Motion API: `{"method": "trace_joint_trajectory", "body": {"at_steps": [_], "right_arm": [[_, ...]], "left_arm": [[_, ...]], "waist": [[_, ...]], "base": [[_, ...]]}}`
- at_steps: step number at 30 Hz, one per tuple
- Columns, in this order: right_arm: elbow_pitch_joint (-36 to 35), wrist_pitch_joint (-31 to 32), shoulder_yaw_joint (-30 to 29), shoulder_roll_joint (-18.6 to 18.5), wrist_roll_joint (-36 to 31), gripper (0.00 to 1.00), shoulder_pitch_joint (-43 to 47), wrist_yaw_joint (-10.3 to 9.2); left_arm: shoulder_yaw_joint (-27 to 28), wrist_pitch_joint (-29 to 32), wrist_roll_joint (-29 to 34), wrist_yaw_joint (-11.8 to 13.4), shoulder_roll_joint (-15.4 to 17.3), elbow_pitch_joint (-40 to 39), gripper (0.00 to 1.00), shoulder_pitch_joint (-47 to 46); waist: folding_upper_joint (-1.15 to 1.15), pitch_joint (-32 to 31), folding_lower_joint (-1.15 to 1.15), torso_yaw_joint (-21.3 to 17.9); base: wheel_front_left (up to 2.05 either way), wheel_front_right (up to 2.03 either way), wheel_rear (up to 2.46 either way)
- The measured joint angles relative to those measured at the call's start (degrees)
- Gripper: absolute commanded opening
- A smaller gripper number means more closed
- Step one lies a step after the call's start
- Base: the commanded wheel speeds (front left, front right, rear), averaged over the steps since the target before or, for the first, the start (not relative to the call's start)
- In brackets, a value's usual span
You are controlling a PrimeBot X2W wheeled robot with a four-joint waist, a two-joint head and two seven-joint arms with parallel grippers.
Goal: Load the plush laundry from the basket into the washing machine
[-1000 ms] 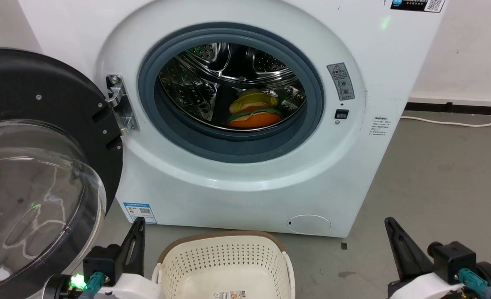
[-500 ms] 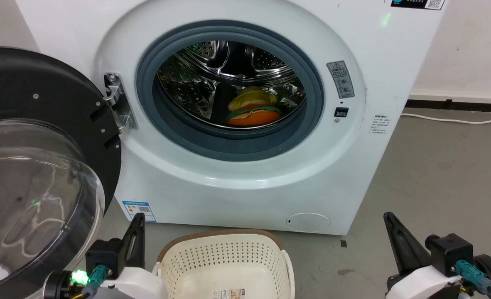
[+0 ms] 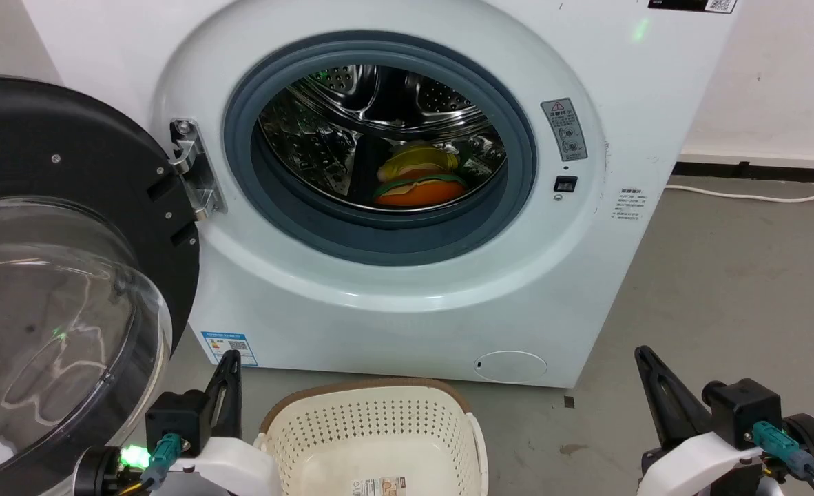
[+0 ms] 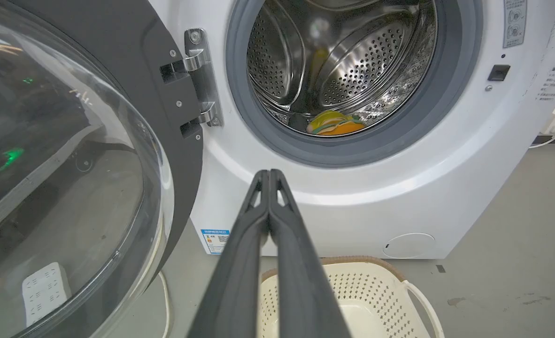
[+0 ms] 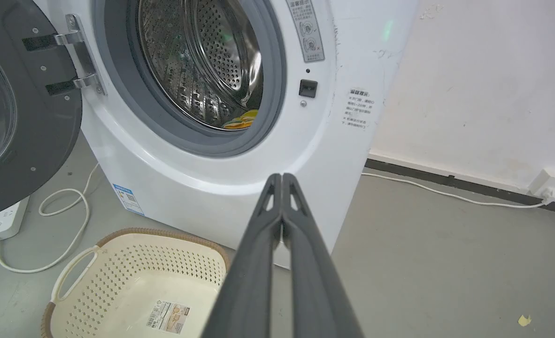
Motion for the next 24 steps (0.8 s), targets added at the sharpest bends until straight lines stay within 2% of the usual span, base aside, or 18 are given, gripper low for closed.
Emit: {"method": "trace_joint_trajectory", "body": {"at_steps": [24], "right_arm": [[0.0, 0.0, 0.0, 0.0, 0.0, 0.0, 0.0, 0.0]], "left_arm": [[0.2, 0.0, 0.0, 0.0, 0.0, 0.0, 0.0, 0.0]], "waist": [[0.0, 0.0, 0.0, 0.0]], "base": [[0.0, 0.0, 0.0]]}}
